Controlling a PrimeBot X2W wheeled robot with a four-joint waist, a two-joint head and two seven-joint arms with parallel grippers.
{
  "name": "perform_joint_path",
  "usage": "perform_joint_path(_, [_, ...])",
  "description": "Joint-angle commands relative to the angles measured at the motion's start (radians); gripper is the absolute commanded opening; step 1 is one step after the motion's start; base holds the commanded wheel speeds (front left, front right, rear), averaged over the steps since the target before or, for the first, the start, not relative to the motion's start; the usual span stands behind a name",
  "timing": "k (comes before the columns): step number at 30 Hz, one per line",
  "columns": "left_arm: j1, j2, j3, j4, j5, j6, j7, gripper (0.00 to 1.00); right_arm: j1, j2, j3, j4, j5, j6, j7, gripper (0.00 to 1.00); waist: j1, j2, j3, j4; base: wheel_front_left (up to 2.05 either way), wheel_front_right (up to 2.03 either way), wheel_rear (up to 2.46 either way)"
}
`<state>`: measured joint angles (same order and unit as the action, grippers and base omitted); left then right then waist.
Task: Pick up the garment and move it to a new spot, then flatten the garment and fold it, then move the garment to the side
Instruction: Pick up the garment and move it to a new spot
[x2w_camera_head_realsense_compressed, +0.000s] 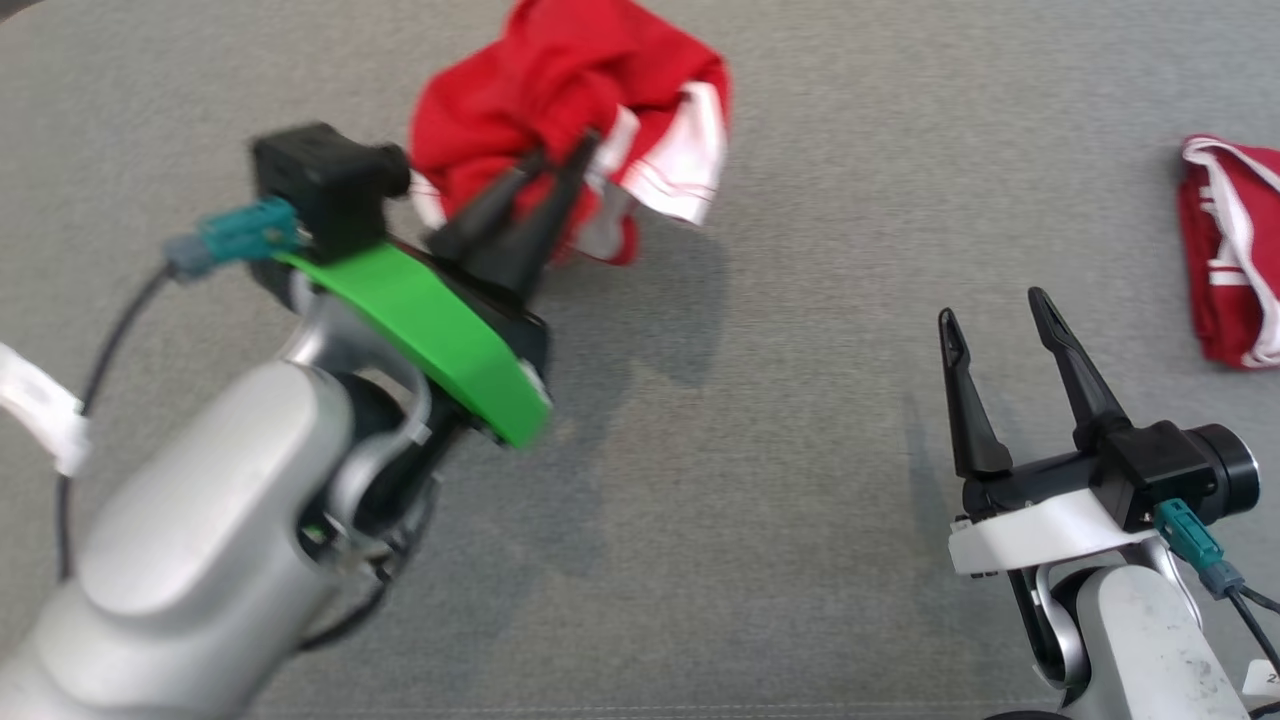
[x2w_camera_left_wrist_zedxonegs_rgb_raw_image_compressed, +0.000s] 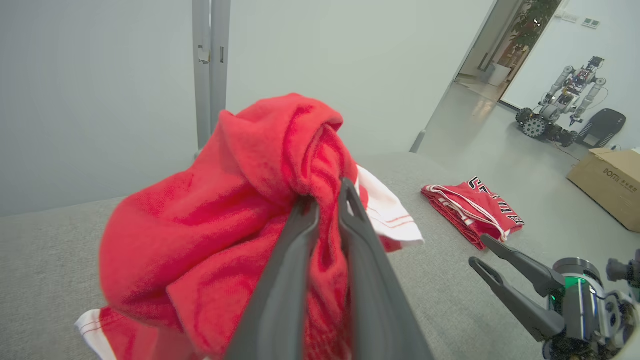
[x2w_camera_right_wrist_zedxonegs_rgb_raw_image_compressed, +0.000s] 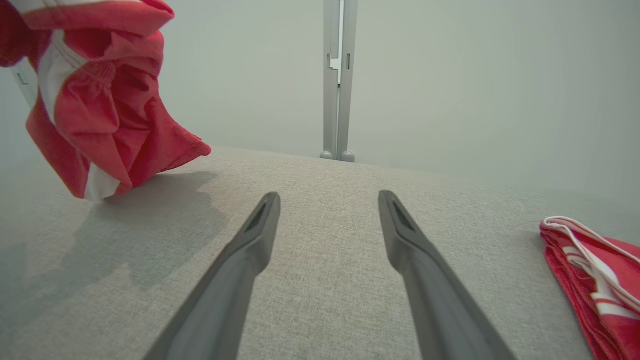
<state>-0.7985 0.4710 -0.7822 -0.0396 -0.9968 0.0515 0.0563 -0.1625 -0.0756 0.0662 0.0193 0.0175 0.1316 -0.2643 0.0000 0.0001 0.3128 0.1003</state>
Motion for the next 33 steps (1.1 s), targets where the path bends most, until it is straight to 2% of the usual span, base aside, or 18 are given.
perform_joint_path(1, [0.024,-0.019,-0.019,-0.052,0.005,0.02,0.017,0.0,0.015,0.004,-0.008,-0.005,0.009,-0.002,0.0,1.0,0.0,-0.0001,-0.044,-0.106,0.0,0.0,0.0])
perform_joint_path(7, [0.055,-0.067,-0.113,-0.213,0.012,0.072,0.094,0.0,0.034,0.018,-0.025,-0.01,0.009,-0.002,0.0,1.0,0.0,-0.0001,-0.034,-0.181,0.0,0.0,0.0])
perform_joint_path(11, [0.083,-0.081,-0.15,-0.221,0.006,0.095,0.123,0.0,0.041,0.021,-0.025,-0.009,0.015,-0.002,0.0,1.0,0.0,-0.0001,-0.027,-0.216,0.0,0.0,0.0])
perform_joint_path(14, [0.105,-0.088,-0.17,-0.138,-0.003,0.101,0.132,0.0,0.041,0.024,-0.023,-0.006,0.017,-0.002,0.0,1.0,0.0,-0.0001,-0.019,-0.232,0.0,0.0,0.0])
perform_joint_path(18, [0.109,-0.112,-0.178,0.058,-0.004,0.076,0.107,0.0,0.037,0.025,-0.013,-0.001,0.028,-0.002,0.0,1.0,0.0,-0.0001,-0.012,-0.245,0.0,0.0,0.0])
perform_joint_path(23, [0.078,-0.164,-0.215,0.334,0.027,0.012,0.069,0.0,0.025,0.025,0.005,0.009,0.042,-0.002,0.0,1.0,0.0,-0.0001,-0.011,-0.256,0.0,0.0,0.0])
perform_joint_path(24, [0.078,-0.175,-0.22,0.378,0.033,0.001,0.055,0.16,0.023,0.025,0.008,0.011,0.043,-0.002,0.0,1.0,0.0,-0.0001,-0.013,-0.258,0.0,0.0,0.0])
perform_joint_path(25, [0.081,-0.186,-0.217,0.412,0.032,-0.006,0.035,0.42,0.023,0.025,0.01,0.014,0.044,-0.002,0.0,1.0,0.0,-0.0001,-0.017,-0.26,0.0,0.0,0.0])
perform_joint_path(26, [0.084,-0.197,-0.21,0.436,0.029,-0.011,0.014,0.93,0.024,0.025,0.009,0.015,0.044,-0.002,0.0,1.0,0.0,-0.0001,-0.021,-0.26,0.0,0.0,0.0])
perform_joint_path(27, [0.087,-0.205,-0.205,0.455,0.031,-0.012,-0.008,1.0,0.028,0.025,0.005,0.017,0.043,-0.002,0.0,1.0,0.0,-0.0001,-0.028,-0.257,0.0,0.0,0.0])
perform_joint_path(30, [0.107,-0.219,-0.186,0.463,0.035,0.001,-0.075,1.0,0.049,0.025,-0.007,0.016,0.029,-0.002,0.0,1.0,0.0,-0.0001,-0.056,-0.242,0.0,0.0,0.0])
perform_joint_path(33, [0.142,-0.201,-0.171,0.397,0.039,0.028,-0.121,1.0,0.073,0.024,-0.03,0.008,0.008,-0.002,0.0,1.0,0.0,-0.0001,-0.096,-0.218,0.0,0.0,0.0])
